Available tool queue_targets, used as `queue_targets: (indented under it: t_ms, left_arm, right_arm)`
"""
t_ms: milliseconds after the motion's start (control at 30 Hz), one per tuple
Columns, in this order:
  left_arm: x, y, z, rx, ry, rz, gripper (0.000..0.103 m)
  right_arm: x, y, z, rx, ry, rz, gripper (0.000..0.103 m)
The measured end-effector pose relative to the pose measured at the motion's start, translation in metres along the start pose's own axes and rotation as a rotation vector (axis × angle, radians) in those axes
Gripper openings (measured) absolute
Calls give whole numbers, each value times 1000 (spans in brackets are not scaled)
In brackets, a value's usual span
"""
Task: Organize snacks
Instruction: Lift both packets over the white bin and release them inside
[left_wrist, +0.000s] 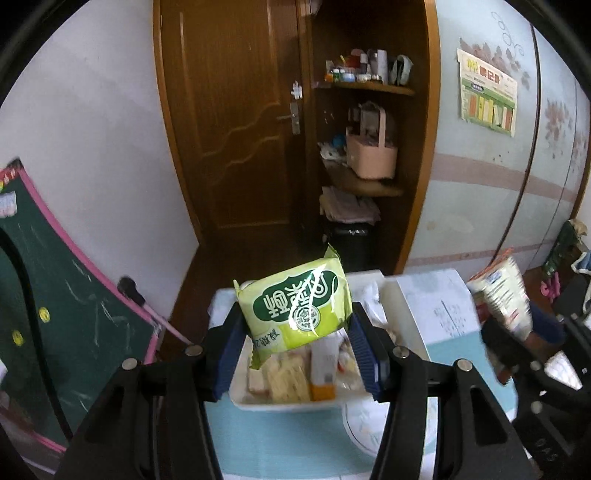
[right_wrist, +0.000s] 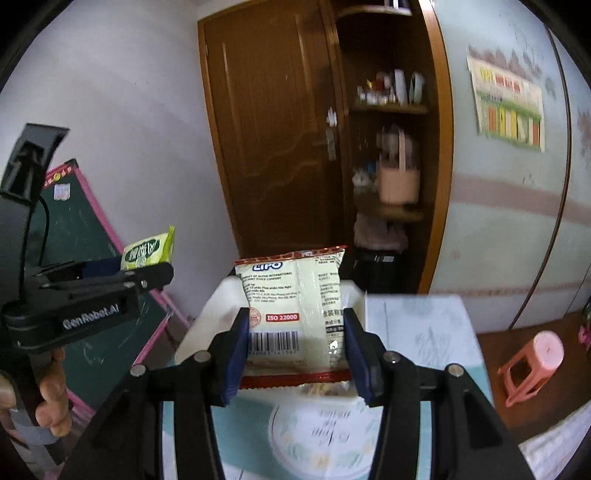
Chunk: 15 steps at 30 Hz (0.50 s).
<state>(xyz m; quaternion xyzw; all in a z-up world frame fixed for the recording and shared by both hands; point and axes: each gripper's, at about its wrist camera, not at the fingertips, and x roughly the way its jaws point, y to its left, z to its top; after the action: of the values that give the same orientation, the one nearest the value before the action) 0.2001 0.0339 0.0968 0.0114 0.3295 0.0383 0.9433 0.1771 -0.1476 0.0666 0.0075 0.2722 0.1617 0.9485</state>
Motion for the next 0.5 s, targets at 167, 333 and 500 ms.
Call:
queue_targets:
  t_ms: [167,333,500]
  left_arm:
    - [7,-3,35,38,-26,31,54]
    - [39,-10,45,60,14,39,54]
    - [82,-14,37,71,73,37,54]
  right_arm:
    - [6,-1,44,-11,-40,-18,49]
    - [38,-4,61,-6,18,-39,49]
    - [85,-13,49,-4,136,-73,49]
